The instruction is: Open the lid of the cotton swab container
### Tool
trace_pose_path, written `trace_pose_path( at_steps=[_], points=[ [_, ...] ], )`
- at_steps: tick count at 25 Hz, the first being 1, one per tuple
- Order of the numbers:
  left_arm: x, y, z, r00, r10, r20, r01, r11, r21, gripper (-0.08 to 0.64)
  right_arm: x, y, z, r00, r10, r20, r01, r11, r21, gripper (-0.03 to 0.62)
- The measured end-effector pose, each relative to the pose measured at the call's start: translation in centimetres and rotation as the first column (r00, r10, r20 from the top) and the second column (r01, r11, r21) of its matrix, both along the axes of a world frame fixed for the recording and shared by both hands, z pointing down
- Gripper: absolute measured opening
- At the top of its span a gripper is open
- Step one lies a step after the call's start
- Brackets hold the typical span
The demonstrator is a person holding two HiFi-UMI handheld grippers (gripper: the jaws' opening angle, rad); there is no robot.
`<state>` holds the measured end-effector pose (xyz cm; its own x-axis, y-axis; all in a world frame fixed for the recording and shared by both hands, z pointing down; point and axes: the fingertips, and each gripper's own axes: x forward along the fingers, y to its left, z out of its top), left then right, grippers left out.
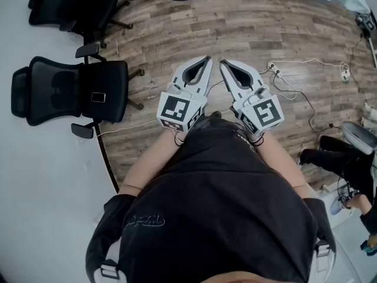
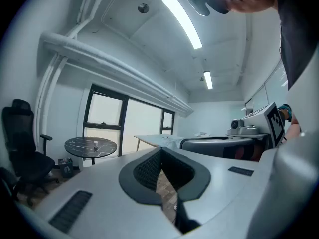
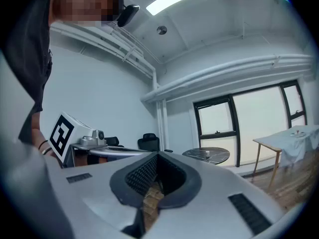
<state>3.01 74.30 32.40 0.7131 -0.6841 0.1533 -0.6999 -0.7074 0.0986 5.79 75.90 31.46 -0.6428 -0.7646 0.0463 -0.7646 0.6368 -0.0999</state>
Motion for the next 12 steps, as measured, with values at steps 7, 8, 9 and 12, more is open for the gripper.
trace_pose_path(
  at_steps=[7, 8, 9, 12],
  points=[
    [0.4, -0.4, 0.5, 0.999, 0.015, -0.028, -0.016, 1.000, -0.014, 0.014, 0.6, -0.7, 0.8, 1.000, 0.009, 0.002, -0.008, 0.999, -0.035, 0.022],
    [0.3, -0.6, 0.7, 0.999, 0.015, -0.029, -0.015, 1.000, -0.018, 0.014, 0.5, -1.0, 1.0, 1.000, 0.009, 0.003, -0.009, 0.999, -0.039, 0.022],
    [0.1, -0.9, 0.8, 1.000, 0.013, -0.028, -0.014, 1.000, -0.022, 0.014, 0.3, -1.3, 1.1, 1.000, 0.008, 0.002, -0.008, 0.999, -0.041, 0.023],
    [-1.1, -2.2, 1.3, 1.000, 0.002, -0.023, -0.003, 0.999, -0.032, 0.014, -0.8, -2.6, 1.4, 1.000, 0.001, -0.004, -0.001, 0.999, -0.048, 0.023]
  ],
)
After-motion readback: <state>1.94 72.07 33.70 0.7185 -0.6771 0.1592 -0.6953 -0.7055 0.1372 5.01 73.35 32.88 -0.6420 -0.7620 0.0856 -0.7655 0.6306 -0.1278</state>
